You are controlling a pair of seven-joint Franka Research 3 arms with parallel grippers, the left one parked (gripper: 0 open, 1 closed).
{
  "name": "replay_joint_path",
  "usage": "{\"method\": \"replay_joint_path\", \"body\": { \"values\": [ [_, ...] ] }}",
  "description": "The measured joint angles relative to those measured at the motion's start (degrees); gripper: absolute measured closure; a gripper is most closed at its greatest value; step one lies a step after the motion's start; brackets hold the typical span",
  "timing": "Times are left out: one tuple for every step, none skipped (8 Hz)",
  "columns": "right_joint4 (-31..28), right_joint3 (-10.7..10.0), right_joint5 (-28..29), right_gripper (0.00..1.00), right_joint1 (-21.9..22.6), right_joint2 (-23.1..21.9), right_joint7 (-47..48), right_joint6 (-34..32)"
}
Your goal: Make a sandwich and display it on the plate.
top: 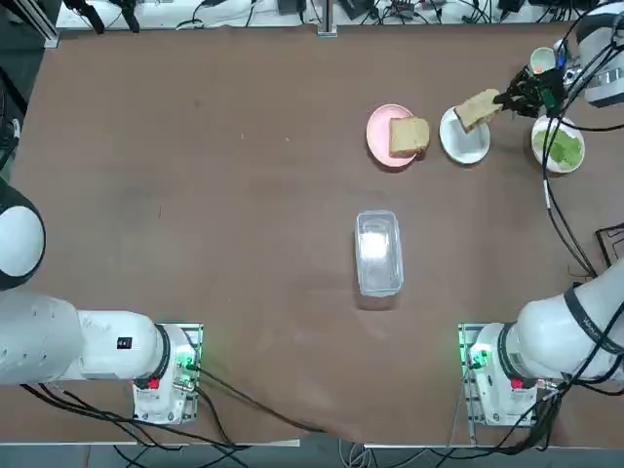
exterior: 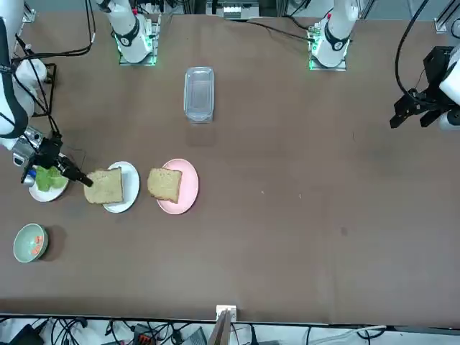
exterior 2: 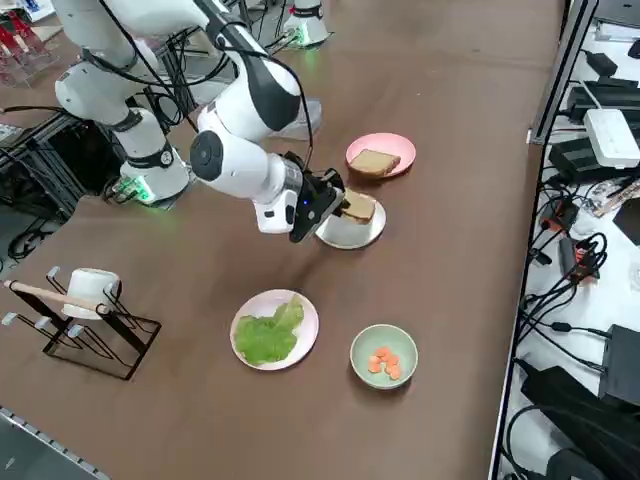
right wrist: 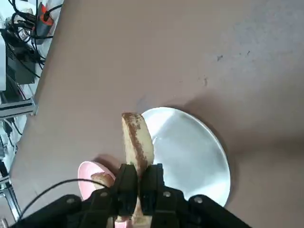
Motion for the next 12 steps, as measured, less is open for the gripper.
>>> {"method": "replay_joint_path", "body": {
  "values": [
    [-0.3, 0.1, 0.6, 0.93, 0.0, 0.2, -1.2, 0.0],
    [-0.5, 0.1, 1.9, 0.93, 0.0, 0.7, -2.9, 0.0],
    [-0.7, 0.1, 3.6, 0.93, 0.0, 1.3, -4.8, -0.1],
    [-0.8, 0.2, 5.2, 0.93, 0.0, 2.0, -6.1, -0.3],
    [-0.8, 0.3, 6.4, 0.93, 0.0, 2.7, -7.2, -0.3],
    [-0.8, 0.3, 7.1, 0.93, 0.0, 3.4, -8.8, -0.4],
    [-0.8, 0.3, 7.4, 0.93, 0.0, 4.0, -9.9, -0.4],
    [-0.8, 0.3, 7.4, 0.93, 0.0, 4.3, -10.3, -0.4],
    [-0.8, 0.3, 7.4, 0.93, 0.0, 4.4, -10.3, -0.5],
    [-0.8, 0.3, 7.4, 0.93, 0.0, 4.6, -10.5, -0.5],
    [-0.8, 0.3, 7.4, 0.92, 0.0, 4.9, -11.6, -0.6],
    [-0.8, 0.3, 7.4, 0.87, 0.0, 5.4, -13.9, -0.8]
  ]
}}
